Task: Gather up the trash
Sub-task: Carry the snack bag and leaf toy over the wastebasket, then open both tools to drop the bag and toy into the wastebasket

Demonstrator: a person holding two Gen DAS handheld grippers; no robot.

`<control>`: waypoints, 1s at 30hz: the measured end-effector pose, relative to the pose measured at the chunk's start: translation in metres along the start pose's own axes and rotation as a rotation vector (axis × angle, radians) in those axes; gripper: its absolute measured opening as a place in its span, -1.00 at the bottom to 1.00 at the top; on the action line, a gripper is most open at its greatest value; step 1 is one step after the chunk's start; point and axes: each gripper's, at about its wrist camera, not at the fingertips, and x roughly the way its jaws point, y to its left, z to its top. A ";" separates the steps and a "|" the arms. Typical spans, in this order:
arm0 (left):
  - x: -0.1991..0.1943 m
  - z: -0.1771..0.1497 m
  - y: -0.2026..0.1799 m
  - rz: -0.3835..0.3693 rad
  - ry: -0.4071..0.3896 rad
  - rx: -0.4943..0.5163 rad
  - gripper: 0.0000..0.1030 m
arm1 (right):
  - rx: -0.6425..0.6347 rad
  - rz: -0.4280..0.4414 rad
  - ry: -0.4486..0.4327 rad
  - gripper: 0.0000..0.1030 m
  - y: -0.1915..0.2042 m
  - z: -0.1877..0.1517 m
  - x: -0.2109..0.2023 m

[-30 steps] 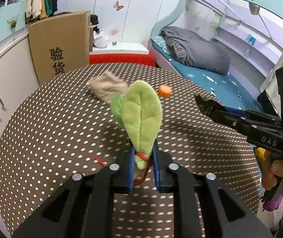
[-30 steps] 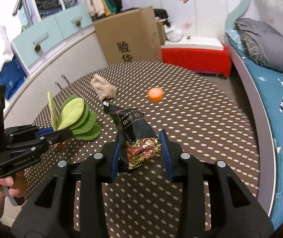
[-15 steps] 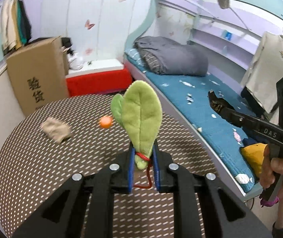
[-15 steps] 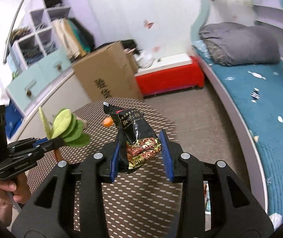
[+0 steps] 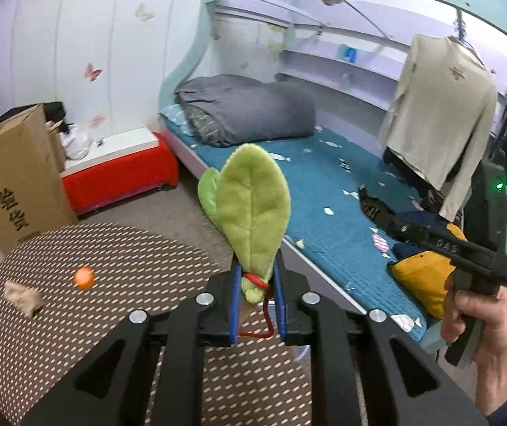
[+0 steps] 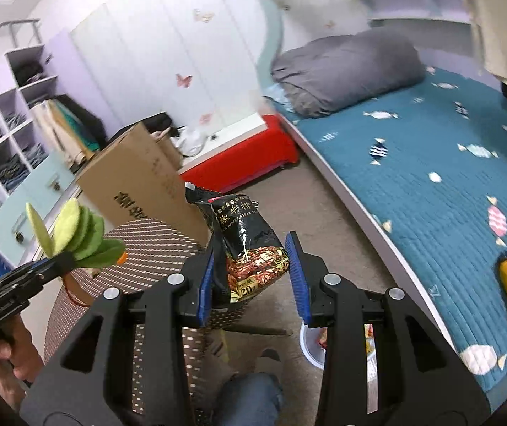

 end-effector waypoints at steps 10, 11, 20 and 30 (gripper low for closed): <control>0.078 0.003 -0.057 -0.072 0.129 0.043 -0.70 | 0.132 -0.035 0.061 -0.30 -0.057 -0.012 0.030; 0.085 0.002 -0.060 -0.075 0.144 0.040 -0.70 | 0.152 -0.041 0.076 -0.30 -0.064 -0.015 0.036; 0.170 -0.019 -0.074 -0.077 0.340 0.035 -0.70 | 0.234 -0.061 0.164 -0.29 -0.099 -0.031 0.080; 0.215 -0.023 -0.069 -0.010 0.419 0.004 0.82 | 0.389 -0.069 0.261 0.52 -0.139 -0.057 0.129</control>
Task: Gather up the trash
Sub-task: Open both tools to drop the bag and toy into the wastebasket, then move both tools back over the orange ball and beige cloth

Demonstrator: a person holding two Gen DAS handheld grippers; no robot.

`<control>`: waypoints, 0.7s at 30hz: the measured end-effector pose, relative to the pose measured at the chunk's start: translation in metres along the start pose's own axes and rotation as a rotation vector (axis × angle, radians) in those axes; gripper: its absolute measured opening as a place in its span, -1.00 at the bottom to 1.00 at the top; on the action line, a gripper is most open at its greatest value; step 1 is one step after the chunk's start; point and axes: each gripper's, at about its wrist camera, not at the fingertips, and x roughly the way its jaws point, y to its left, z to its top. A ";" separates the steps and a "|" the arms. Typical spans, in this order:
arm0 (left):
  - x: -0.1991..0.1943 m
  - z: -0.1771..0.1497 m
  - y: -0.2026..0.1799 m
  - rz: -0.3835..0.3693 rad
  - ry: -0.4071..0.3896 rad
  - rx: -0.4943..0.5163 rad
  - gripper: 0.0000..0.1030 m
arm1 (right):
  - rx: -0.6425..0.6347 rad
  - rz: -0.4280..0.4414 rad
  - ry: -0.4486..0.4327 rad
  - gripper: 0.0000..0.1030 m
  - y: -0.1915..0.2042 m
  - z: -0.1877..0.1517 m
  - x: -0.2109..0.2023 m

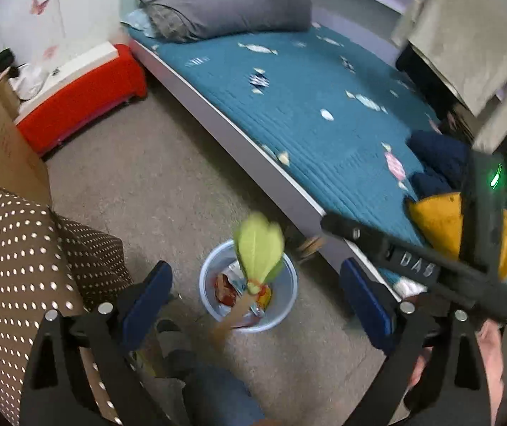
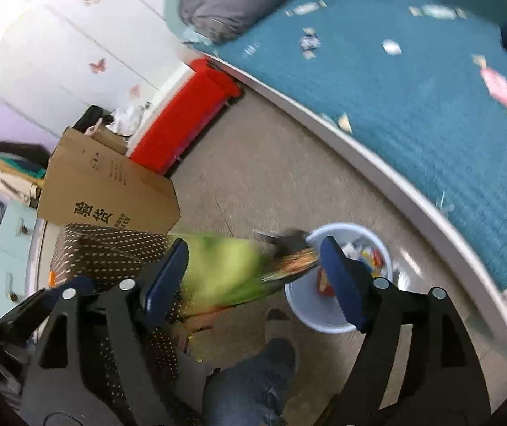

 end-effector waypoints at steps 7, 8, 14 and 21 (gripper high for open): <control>-0.026 0.001 0.014 0.033 -0.064 -0.007 0.82 | 0.033 -0.051 -0.007 0.88 -0.009 -0.013 -0.011; -0.030 0.000 0.016 0.036 -0.075 -0.008 0.81 | 0.031 -0.062 -0.011 0.88 -0.006 -0.013 -0.013; -0.062 -0.008 0.021 0.031 -0.140 -0.004 0.82 | -0.010 -0.085 -0.049 0.88 0.007 -0.016 -0.035; -0.105 -0.019 0.024 0.037 -0.225 0.013 0.82 | -0.090 -0.070 -0.099 0.88 0.048 -0.018 -0.061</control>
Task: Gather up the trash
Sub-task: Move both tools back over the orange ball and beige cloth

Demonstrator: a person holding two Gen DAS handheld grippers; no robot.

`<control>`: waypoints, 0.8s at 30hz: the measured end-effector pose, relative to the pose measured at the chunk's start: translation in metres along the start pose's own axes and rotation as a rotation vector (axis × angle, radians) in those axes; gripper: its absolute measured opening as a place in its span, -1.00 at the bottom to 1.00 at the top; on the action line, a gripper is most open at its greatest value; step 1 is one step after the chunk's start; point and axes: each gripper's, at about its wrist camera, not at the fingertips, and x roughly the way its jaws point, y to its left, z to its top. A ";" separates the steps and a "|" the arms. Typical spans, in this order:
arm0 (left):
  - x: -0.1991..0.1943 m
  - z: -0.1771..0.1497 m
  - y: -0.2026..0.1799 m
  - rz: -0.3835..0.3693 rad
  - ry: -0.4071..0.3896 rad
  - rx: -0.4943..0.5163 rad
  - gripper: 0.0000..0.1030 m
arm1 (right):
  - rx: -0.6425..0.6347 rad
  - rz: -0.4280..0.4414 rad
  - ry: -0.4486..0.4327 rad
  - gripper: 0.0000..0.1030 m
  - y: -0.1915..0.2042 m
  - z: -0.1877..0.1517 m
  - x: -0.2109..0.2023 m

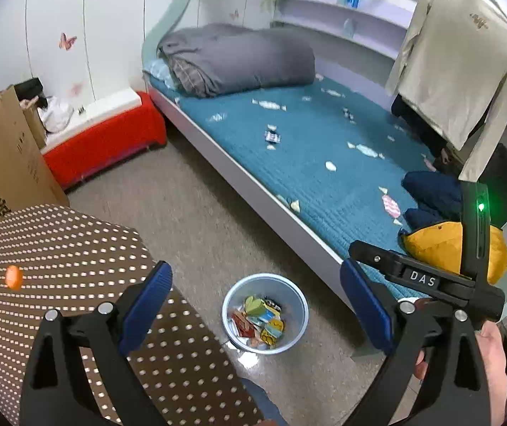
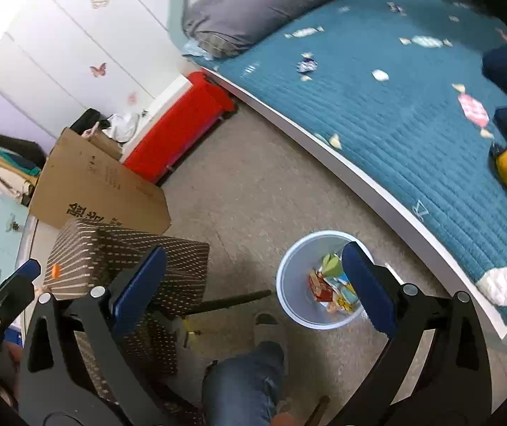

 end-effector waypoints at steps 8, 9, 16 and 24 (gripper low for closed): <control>-0.048 -0.006 0.016 0.009 -0.086 -0.004 0.82 | -0.092 0.026 -0.054 0.88 0.050 0.000 -0.032; -0.053 -0.007 0.018 0.011 -0.096 -0.006 0.82 | -0.101 0.027 -0.057 0.88 0.055 0.001 -0.035; -0.088 -0.018 0.047 0.014 -0.157 -0.052 0.82 | -0.171 0.042 -0.089 0.88 0.095 -0.006 -0.053; -0.123 -0.030 0.083 0.076 -0.224 -0.084 0.83 | -0.269 0.041 -0.127 0.88 0.146 -0.015 -0.067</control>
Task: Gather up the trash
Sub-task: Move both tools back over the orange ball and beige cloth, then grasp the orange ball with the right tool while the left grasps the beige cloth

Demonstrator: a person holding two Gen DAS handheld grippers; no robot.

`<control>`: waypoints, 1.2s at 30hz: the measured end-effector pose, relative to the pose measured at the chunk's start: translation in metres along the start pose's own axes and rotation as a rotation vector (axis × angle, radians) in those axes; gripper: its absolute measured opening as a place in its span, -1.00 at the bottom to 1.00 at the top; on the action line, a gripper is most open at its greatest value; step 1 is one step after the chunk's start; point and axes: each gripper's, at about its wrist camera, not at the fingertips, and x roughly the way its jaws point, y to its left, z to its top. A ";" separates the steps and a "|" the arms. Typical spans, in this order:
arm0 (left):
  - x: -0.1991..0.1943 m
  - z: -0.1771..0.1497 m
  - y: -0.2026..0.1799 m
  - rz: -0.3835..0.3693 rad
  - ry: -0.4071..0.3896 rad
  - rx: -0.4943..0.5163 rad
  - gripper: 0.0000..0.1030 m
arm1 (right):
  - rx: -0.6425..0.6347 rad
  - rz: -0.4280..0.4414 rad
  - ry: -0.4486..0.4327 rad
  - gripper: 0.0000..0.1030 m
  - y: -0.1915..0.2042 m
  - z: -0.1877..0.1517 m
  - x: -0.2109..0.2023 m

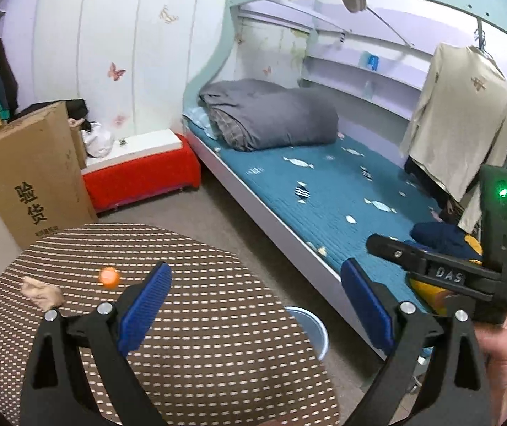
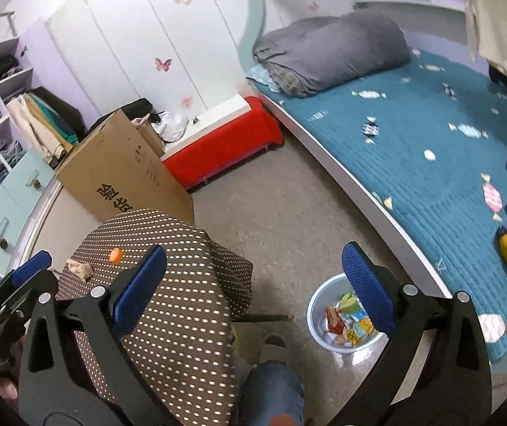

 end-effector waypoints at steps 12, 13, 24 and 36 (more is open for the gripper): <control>-0.020 -0.016 0.078 0.111 -0.025 -0.086 0.83 | -0.165 0.033 0.011 0.88 0.081 -0.005 0.021; -0.021 -0.018 0.085 0.122 -0.023 -0.094 0.83 | -0.177 0.035 0.015 0.88 0.085 -0.006 0.024; -0.010 -0.046 0.170 0.234 0.033 -0.211 0.83 | -0.293 0.057 0.070 0.88 0.150 -0.021 0.076; 0.029 -0.065 0.249 0.328 0.112 -0.336 0.83 | -0.393 0.075 0.169 0.88 0.200 -0.042 0.149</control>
